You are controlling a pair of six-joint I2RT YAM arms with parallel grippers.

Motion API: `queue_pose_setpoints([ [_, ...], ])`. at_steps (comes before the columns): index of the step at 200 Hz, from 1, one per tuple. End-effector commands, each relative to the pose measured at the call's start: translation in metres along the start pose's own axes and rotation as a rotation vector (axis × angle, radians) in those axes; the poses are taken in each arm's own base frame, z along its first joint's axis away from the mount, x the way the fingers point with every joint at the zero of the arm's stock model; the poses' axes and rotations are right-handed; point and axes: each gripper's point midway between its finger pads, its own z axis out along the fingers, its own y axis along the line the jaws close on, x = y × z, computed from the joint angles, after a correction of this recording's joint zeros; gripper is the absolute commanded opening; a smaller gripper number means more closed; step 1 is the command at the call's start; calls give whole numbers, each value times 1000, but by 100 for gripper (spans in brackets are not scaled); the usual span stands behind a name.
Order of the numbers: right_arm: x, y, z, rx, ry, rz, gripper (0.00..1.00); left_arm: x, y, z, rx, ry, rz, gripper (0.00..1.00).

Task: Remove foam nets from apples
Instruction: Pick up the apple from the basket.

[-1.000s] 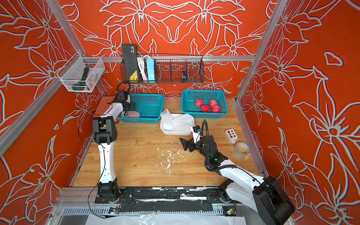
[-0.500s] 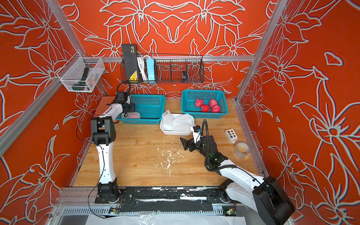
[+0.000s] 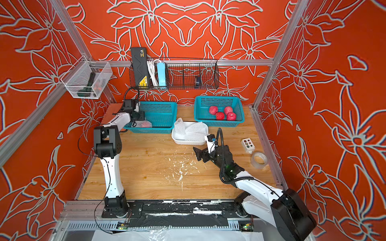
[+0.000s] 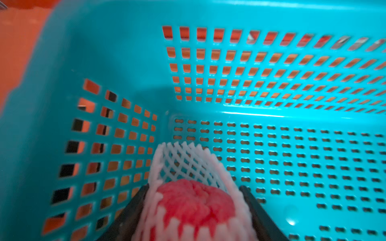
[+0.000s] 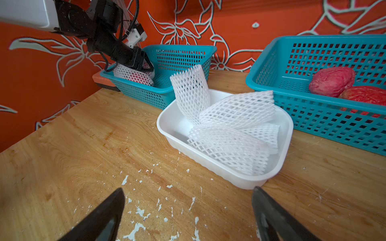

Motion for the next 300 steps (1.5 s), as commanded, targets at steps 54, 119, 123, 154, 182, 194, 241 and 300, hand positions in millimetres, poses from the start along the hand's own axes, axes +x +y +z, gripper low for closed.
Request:
queue_pose_setpoints([
  [54,-12,0,-2,13,-43,5,95,-57,-7,-66,29,-290,-2,42],
  [119,-13,-1,-3,18,-52,4,95,-68,-7,-102,31,-415,-19,41],
  [123,-13,0,-4,16,-51,4,95,-70,-7,-106,31,-424,-21,41],
  [154,-13,-1,-5,20,-55,4,95,-83,-12,-146,56,-516,-34,41],
  [182,-14,-1,-5,20,-57,5,95,-93,-21,-190,69,-615,-31,41],
  [194,-14,-1,-5,22,-58,3,95,-97,-28,-213,82,-663,-29,41],
  [241,-15,-3,-6,34,-63,-1,95,-98,-73,-309,142,-833,-2,41],
  [300,-17,-9,-11,72,-84,-13,95,12,-183,-358,547,-811,-25,40],
])
